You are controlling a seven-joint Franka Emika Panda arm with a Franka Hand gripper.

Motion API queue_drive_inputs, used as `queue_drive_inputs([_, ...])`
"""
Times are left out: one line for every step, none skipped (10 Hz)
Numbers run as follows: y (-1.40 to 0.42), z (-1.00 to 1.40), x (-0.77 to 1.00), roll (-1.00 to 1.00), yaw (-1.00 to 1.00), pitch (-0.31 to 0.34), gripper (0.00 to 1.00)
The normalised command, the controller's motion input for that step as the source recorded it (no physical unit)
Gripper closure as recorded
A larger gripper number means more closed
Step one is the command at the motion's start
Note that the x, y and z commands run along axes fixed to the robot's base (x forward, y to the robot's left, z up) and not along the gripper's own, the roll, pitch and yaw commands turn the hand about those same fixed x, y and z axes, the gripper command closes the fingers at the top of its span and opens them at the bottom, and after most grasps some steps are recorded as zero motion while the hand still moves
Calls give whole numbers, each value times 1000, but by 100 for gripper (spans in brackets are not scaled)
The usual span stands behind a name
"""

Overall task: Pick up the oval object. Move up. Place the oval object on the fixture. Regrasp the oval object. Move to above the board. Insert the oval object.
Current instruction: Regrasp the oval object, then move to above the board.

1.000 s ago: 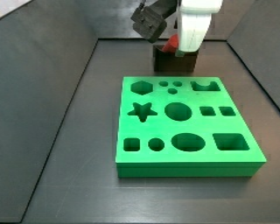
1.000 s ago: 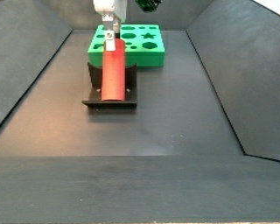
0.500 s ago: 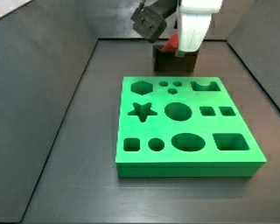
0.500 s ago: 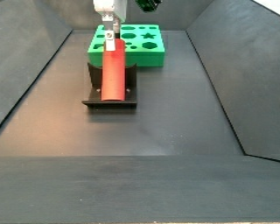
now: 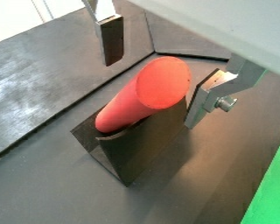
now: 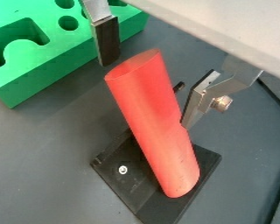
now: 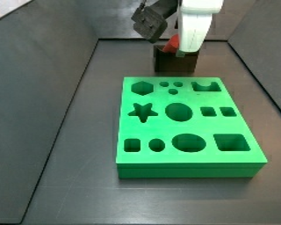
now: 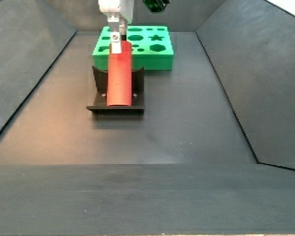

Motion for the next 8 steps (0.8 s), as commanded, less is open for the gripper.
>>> queue_drive_inputs([-21, -39, 190, 118, 20, 158, 0])
queue_drive_inputs([-21, -39, 190, 118, 20, 158, 0])
queue_drive_inputs([500, 167, 0, 0, 0, 0, 100])
queue_drive_inputs([-36, 1000, -342, 270, -385, 243, 100])
queue_drive_inputs([-37, 1000, -344, 266, -369, 248, 100])
queue_drive_inputs([-33, 1000, -317, 175, -223, 229, 100])
queue_drive_inputs([-22, 1000, -281, 90, -128, 230, 100])
queue_drive_inputs([-21, 1000, -245, 6, -45, 232, 100])
